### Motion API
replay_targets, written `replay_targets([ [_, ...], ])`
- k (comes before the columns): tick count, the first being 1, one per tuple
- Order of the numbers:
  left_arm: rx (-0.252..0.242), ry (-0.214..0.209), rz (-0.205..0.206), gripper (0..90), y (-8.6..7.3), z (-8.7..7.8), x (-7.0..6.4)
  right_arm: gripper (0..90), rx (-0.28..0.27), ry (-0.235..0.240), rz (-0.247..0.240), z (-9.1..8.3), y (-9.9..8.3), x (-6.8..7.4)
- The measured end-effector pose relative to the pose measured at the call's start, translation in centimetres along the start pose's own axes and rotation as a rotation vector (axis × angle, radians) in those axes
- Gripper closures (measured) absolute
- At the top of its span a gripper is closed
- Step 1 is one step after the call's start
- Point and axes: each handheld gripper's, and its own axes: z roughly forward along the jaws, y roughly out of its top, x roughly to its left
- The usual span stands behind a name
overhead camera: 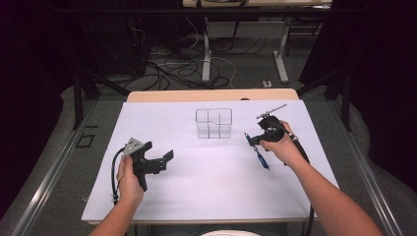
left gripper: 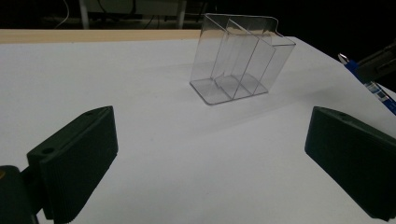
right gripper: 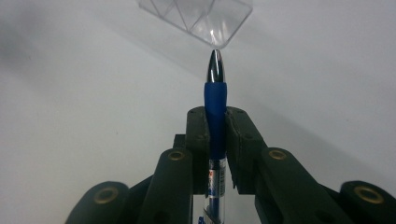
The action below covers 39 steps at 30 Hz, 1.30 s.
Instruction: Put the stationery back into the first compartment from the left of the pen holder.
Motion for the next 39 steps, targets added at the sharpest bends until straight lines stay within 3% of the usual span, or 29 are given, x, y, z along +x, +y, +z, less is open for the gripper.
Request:
replay_targets([
  [6, -0.001, 0.001, -0.003, 2.5, 0.0, 0.0, 0.0, 80.4, -0.078, -0.001, 0.083, -0.4, 0.7, -0.4],
  [15, 0.000, -0.002, -0.005, 2.5, 0.0, 0.0, 0.0, 80.3, -0.239, 0.045, 0.207, -1.5, 2.0, -0.6],
  [21, 0.000, -0.003, -0.006, 2.5, 0.0, 0.0, 0.1, 80.3, -0.357, 0.042, 0.231, -2.4, 3.6, -0.2],
  [32, 0.000, -0.005, -0.007, 2.5, 0.0, 0.0, 0.2, 80.4, -0.503, -0.015, 0.261, -3.8, 6.6, 0.7],
  [39, 0.000, -0.007, -0.008, 2.5, 0.0, 0.0, 0.2, 80.3, -0.532, -0.035, 0.272, -4.3, 8.5, 1.3],
])
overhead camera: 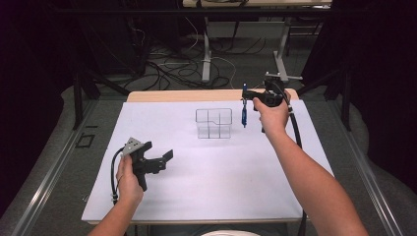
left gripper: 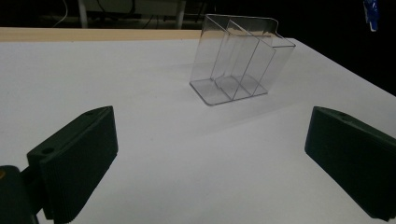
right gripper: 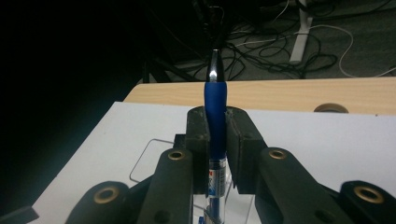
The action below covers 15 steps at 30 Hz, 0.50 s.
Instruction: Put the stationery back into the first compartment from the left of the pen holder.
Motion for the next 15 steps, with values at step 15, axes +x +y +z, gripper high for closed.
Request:
replay_targets([
  [15, -0.013, 0.008, -0.016, 2.5, 0.1, -0.3, 0.3, 80.4, -0.028, -0.019, -0.049, 3.3, 1.7, 3.5],
])
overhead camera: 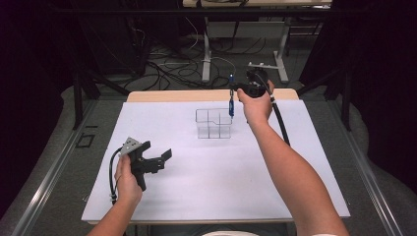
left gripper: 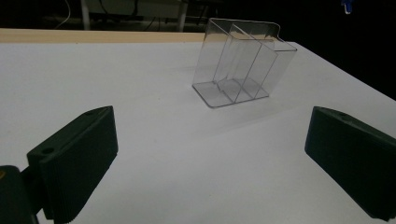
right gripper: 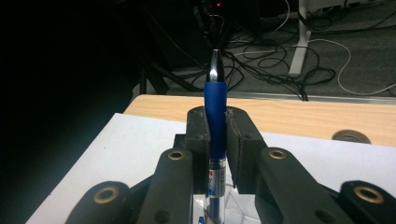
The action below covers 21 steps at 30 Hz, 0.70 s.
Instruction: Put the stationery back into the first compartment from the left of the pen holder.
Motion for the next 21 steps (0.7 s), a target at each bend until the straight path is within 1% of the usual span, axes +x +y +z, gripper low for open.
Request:
replay_targets([
  [4, -0.003, 0.006, -0.009, 2.5, -0.1, 0.0, 0.2, 80.3, -0.006, 0.001, -0.006, 1.1, 0.2, 0.9],
  [8, -0.001, 0.001, -0.017, 2.5, 0.0, 0.0, 0.3, 80.3, -0.031, 0.007, -0.002, 2.2, 0.2, 1.8],
  [12, -0.006, 0.001, -0.020, 2.5, -0.1, 0.0, 0.4, 80.4, -0.041, 0.031, 0.015, 3.1, -0.1, 2.5],
  [15, -0.006, 0.002, -0.019, 2.5, -0.1, -0.1, 0.5, 80.4, -0.054, 0.033, 0.013, 3.8, -0.4, 3.0],
  [16, -0.011, 0.002, -0.026, 2.5, -0.1, -0.1, 0.4, 80.4, -0.055, 0.037, 0.009, 4.0, -0.4, 3.1],
  [19, -0.012, 0.005, -0.031, 2.5, -0.1, -0.1, 0.5, 80.4, -0.084, 0.044, 0.001, 4.3, -0.7, 3.4],
  [21, -0.012, 0.006, -0.032, 2.5, -0.1, -0.1, 0.5, 80.4, -0.097, 0.045, -0.019, 4.5, -0.9, 3.6],
])
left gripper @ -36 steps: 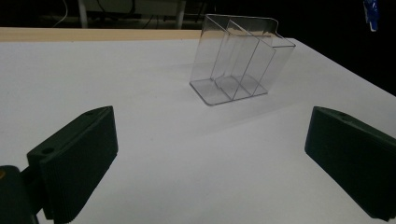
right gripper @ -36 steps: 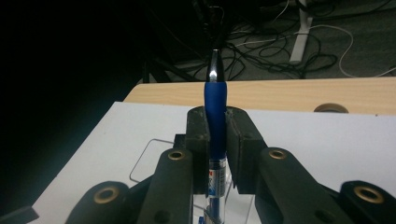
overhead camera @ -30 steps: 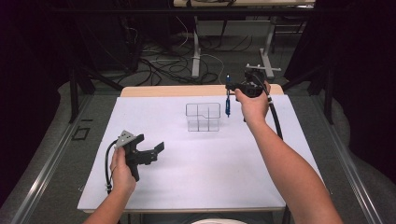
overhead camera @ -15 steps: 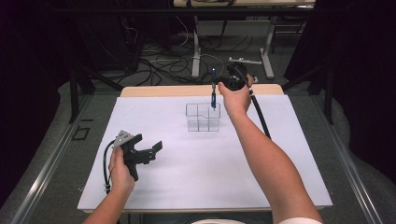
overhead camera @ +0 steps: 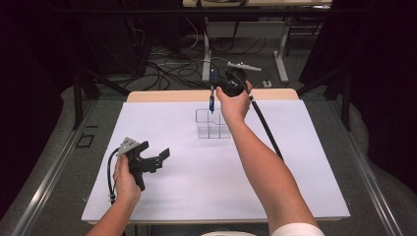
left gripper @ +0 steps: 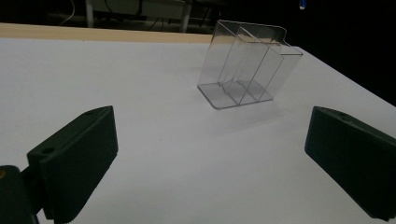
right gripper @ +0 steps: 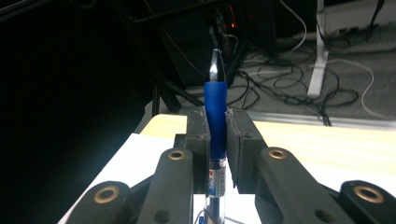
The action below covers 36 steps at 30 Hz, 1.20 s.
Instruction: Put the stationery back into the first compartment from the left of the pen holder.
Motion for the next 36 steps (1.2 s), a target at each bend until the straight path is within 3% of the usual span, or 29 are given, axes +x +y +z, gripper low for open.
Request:
replay_targets([
  [13, 0.000, 0.003, -0.007, 2.5, -0.1, -0.2, 0.0, 80.4, -0.031, 0.005, -0.021, 1.3, -1.2, 0.2],
  [28, -0.003, 0.000, -0.011, 2.5, -0.1, -0.3, 0.1, 80.4, 0.003, 0.004, -0.043, 3.6, -2.9, 0.5],
  [36, -0.003, 0.000, -0.008, 2.5, -0.1, -0.3, 0.1, 80.3, 0.027, -0.004, -0.055, 4.0, -3.6, 0.6],
])
